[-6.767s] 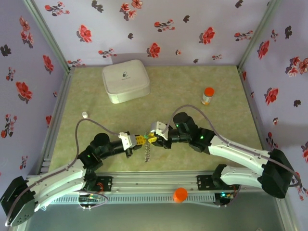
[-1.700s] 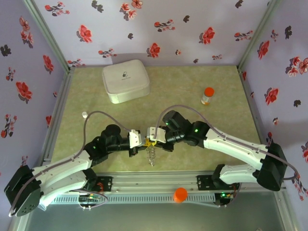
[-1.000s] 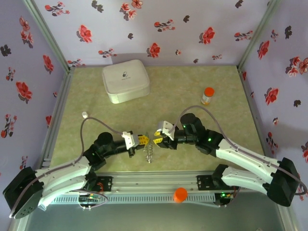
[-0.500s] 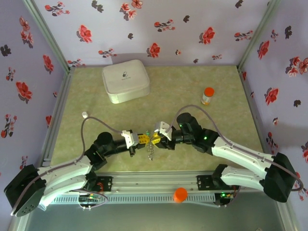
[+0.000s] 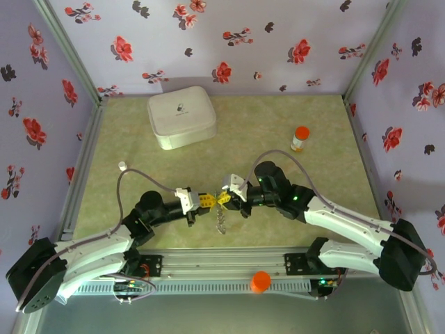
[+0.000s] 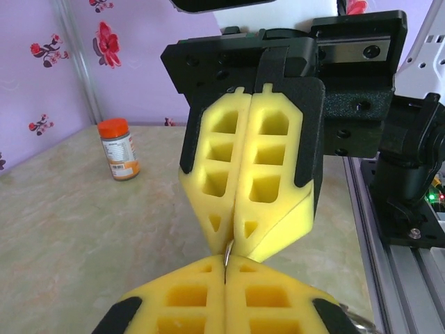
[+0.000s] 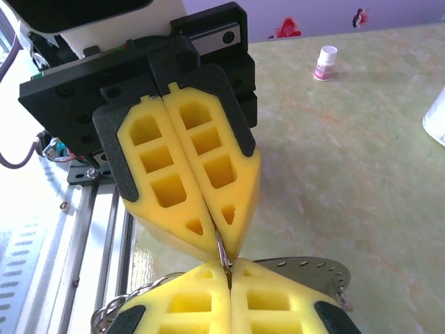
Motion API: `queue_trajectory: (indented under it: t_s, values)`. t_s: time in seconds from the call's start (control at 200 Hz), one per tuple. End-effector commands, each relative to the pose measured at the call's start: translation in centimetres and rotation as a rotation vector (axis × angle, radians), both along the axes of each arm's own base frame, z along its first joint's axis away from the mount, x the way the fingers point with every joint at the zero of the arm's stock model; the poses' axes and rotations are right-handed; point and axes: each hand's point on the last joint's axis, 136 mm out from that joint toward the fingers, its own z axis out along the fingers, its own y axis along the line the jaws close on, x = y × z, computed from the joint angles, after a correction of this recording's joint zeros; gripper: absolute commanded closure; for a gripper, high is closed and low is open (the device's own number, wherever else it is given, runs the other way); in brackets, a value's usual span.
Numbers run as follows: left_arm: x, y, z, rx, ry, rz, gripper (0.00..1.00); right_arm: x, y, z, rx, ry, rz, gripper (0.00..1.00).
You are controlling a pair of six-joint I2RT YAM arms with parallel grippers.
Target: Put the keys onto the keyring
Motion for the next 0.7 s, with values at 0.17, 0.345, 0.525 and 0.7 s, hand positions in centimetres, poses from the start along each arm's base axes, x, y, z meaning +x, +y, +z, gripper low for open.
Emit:
queue_trajectory:
  t_s: [0.17,0.345,0.525,0.7]
  values:
    - [-0.1,-0.1,0.4,0.058,-0.034,-0.008,0.69,0.6,0.0,2.5,-0.008,-0.069,0.0,1.0]
    - [-0.1,0.1,-0.2,0.18,-0.042,-0.017,0.69,0.1,-0.7,1.0,-0.195,-0.159,0.035,1.0]
    - [0.0,-0.2,-0.3,0.222,-0.041,-0.03,0.71,-0.2,-0.3,0.3,-0.307,-0.226,0.077,1.0]
    - [0.1,-0.5,-0.2,0.232,-0.053,-0.041,0.77,-0.5,0.1,-0.1,-0.363,-0.259,0.11,1.0]
